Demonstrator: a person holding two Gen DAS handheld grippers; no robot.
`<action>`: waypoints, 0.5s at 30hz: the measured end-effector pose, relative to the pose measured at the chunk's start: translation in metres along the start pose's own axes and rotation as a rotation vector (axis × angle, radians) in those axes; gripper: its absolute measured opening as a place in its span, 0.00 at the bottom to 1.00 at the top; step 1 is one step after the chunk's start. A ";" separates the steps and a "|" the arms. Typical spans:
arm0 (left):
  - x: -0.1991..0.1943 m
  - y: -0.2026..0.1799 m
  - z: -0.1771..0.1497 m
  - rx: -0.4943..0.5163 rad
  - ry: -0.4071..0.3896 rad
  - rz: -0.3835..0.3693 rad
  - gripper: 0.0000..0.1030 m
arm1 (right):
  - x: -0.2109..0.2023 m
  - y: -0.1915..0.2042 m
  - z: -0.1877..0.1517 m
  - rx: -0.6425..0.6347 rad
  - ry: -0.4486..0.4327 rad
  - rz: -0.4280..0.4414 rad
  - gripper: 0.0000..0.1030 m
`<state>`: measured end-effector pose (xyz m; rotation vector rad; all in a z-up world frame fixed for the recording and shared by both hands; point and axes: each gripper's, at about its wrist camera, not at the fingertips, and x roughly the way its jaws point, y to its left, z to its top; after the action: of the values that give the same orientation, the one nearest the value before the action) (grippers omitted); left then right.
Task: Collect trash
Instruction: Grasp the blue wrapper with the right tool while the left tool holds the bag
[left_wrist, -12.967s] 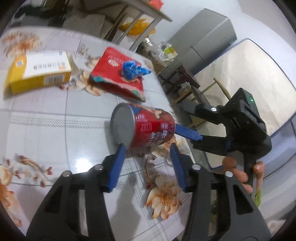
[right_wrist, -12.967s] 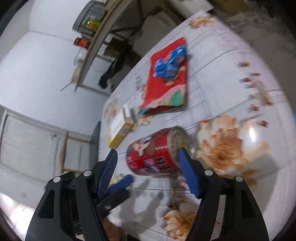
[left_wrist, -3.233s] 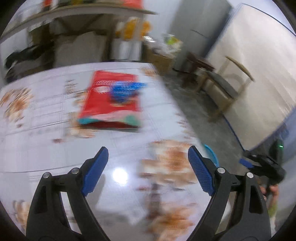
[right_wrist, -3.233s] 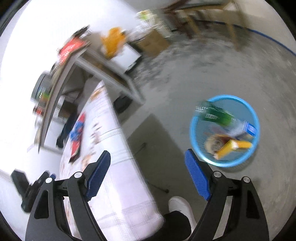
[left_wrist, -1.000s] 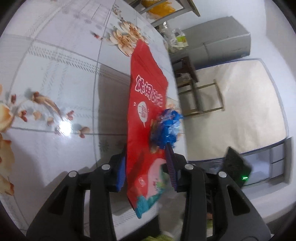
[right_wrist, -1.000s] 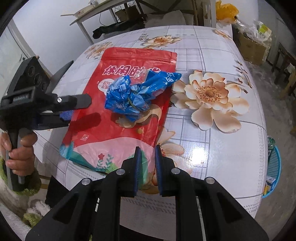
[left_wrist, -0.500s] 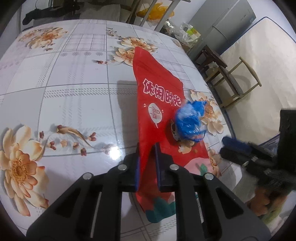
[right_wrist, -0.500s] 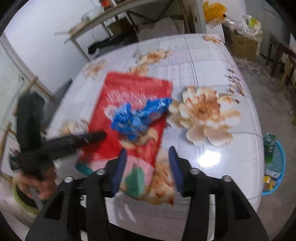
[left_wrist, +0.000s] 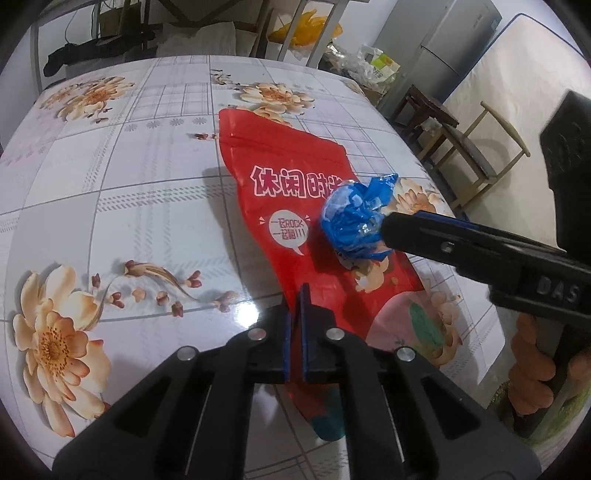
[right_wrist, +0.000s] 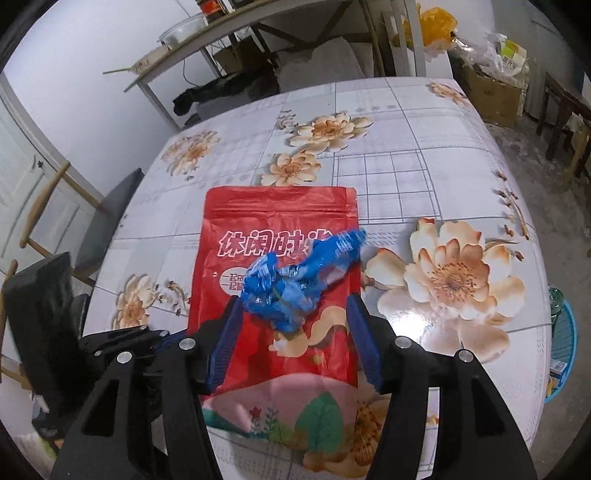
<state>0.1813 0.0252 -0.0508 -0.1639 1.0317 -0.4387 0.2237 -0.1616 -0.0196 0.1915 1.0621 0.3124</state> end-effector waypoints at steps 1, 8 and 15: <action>0.000 0.000 0.000 0.003 -0.001 0.002 0.02 | 0.001 0.000 0.001 0.003 0.002 0.002 0.55; 0.001 -0.003 -0.001 0.018 -0.006 0.009 0.02 | 0.008 0.006 0.007 0.007 0.019 0.012 0.55; 0.002 -0.004 -0.001 0.026 -0.008 0.014 0.01 | 0.028 0.000 0.010 0.058 0.068 0.010 0.48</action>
<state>0.1802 0.0205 -0.0512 -0.1349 1.0180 -0.4383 0.2448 -0.1520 -0.0382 0.2393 1.1388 0.2989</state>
